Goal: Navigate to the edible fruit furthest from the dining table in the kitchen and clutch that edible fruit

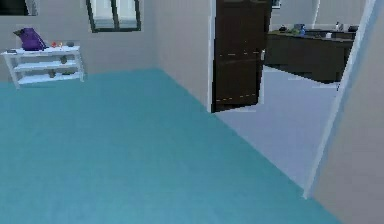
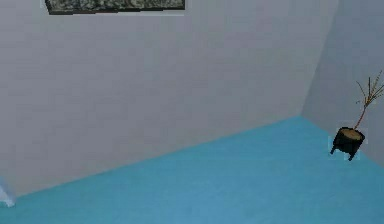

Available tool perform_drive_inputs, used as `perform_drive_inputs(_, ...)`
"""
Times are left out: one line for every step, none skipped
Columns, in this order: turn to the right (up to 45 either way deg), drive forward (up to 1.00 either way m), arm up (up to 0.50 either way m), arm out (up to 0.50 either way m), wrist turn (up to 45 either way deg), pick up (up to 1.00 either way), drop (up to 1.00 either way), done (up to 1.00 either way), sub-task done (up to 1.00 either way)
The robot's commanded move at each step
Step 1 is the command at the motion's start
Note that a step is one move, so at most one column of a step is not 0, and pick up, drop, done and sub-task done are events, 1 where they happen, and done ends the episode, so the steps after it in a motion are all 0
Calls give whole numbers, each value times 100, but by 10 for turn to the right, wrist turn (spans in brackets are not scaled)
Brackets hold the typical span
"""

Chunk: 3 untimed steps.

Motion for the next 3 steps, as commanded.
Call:
perform_drive_inputs(120,0,0,0,0,0,0,0,0)
perform_drive_inputs(0,100,0,0,0,0,0,0,0)
perform_drive_inputs(90,0,0,0,0,0,0,0,0)
